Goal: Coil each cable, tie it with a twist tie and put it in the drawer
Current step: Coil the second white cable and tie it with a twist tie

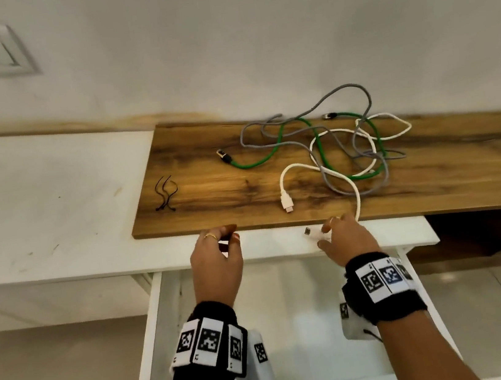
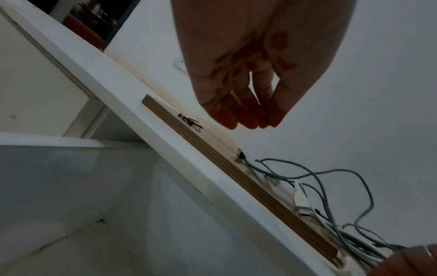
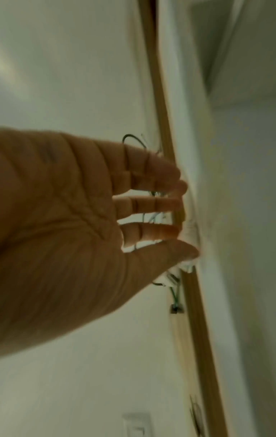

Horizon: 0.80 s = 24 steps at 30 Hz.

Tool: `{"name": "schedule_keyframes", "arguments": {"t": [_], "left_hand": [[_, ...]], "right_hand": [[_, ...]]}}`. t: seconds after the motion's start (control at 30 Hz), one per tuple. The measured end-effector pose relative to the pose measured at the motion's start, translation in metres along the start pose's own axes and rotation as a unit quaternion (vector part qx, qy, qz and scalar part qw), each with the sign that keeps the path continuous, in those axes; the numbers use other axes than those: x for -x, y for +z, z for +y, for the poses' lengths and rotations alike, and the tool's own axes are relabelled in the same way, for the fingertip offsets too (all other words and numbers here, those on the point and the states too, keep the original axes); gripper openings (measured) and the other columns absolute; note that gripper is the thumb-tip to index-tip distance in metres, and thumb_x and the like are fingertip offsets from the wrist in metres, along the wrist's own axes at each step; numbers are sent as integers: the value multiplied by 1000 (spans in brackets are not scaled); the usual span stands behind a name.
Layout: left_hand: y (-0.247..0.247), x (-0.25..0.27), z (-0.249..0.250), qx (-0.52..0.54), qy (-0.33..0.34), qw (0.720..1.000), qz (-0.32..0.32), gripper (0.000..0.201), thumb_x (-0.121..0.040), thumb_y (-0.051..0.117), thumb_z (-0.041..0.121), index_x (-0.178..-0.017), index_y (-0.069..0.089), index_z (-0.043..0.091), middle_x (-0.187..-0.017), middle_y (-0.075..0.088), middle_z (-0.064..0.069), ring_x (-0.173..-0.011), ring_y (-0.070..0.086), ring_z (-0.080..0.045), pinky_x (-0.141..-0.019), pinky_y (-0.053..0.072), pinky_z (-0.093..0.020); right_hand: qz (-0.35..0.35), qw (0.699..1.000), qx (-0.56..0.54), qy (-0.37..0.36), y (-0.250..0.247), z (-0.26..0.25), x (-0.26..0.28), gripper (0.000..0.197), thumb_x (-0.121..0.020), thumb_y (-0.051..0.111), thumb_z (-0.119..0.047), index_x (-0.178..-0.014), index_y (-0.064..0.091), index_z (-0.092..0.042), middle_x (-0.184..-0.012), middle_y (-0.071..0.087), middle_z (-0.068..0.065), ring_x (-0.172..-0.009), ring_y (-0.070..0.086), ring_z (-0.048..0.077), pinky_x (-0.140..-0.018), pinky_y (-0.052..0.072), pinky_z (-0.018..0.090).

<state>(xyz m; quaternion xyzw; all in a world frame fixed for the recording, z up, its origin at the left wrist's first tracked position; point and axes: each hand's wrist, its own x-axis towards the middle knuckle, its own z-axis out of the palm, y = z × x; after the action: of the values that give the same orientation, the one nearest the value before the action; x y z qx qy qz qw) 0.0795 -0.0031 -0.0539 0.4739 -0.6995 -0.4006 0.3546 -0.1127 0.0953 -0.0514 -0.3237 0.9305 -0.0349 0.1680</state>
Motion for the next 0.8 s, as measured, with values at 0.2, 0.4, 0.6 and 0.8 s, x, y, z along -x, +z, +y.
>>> {"name": "schedule_keyframes", "arguments": {"t": [0.2, 0.4, 0.6, 0.8], "left_hand": [[16, 7, -8, -13, -62, 990, -129, 24, -90, 60, 18, -115, 62, 17, -107, 64, 2, -82, 59, -3, -74, 42, -17], [42, 23, 3, 20, -93, 957, -273, 37, -91, 60, 30, -125, 53, 18, -112, 59, 7, -93, 59, -5, -68, 40, -9], [49, 27, 20, 100, -104, 958, -249, 41, -92, 53, 45, -123, 56, 19, -117, 61, 9, -108, 56, -5, -90, 43, -19], [50, 28, 29, 140, -185, 883, -409, 46, -90, 49, 55, -99, 69, 14, -97, 72, 5, -91, 65, -7, -82, 46, -23]], "right_hand": [[88, 991, -76, -74, 28, 17, 16, 15, -92, 52, -6, -97, 65, -9, -114, 47, 8, -93, 58, 29, -87, 47, 34], [73, 989, -26, -123, 37, 24, 24, 15, -93, 53, -8, -100, 63, -16, -120, 53, -3, -107, 48, 19, -84, 34, 19], [-34, 964, -39, -262, 10, 15, 45, 14, -91, 56, -10, -86, 62, -22, -89, 54, -11, -80, 50, 5, -70, 34, 11], [-184, 929, -4, -322, -5, -9, 81, 25, -81, 59, 2, -81, 69, -21, -89, 62, -9, -69, 52, -2, -69, 41, 14]]}}
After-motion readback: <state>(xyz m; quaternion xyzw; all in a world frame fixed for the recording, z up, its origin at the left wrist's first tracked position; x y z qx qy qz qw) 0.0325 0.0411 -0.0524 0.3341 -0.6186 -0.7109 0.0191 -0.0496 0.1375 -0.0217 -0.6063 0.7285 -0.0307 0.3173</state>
